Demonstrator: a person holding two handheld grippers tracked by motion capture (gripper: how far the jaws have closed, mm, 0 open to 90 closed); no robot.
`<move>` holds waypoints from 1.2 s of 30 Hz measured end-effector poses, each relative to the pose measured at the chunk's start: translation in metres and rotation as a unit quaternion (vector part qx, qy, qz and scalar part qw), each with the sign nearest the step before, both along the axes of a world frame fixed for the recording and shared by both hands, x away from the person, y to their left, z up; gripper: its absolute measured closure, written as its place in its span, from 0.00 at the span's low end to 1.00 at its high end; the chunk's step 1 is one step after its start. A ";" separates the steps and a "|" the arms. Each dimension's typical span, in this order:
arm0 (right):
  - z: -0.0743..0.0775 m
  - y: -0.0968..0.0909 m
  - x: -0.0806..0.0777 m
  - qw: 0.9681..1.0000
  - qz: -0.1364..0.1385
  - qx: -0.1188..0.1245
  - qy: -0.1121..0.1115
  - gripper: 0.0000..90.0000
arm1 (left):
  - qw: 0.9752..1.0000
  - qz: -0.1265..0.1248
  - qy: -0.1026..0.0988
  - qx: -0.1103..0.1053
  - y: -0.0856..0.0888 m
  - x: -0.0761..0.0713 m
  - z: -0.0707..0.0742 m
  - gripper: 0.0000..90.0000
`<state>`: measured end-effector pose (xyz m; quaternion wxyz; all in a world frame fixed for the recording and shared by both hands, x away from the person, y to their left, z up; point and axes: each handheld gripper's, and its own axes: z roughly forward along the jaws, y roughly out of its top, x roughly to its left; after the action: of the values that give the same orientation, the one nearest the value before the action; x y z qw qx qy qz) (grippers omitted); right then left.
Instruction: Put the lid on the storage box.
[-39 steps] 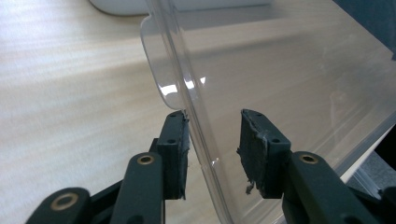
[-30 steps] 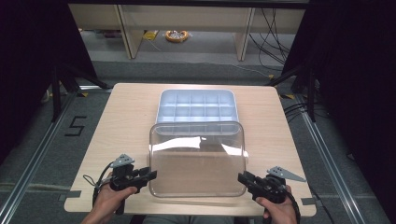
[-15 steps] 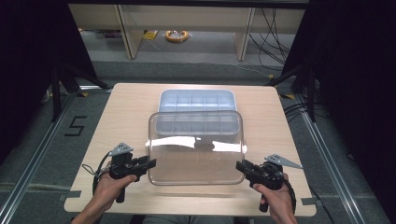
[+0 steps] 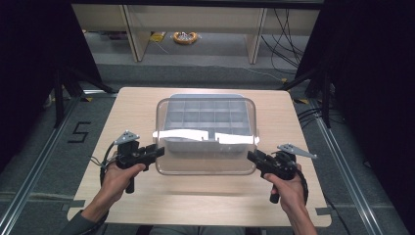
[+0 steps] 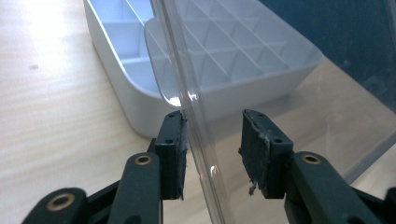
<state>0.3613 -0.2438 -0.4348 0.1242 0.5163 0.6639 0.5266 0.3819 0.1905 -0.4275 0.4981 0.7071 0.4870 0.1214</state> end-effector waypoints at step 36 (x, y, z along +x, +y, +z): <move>0.023 0.013 0.096 0.998 -0.064 0.008 0.020 0.69 | 0.998 0.063 0.025 -0.019 -0.014 0.110 0.015 0.65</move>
<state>0.4577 -0.2306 -0.4121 0.1403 0.5696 0.6275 0.5120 0.4919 0.1763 -0.4122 0.4909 0.6684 0.5445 0.1256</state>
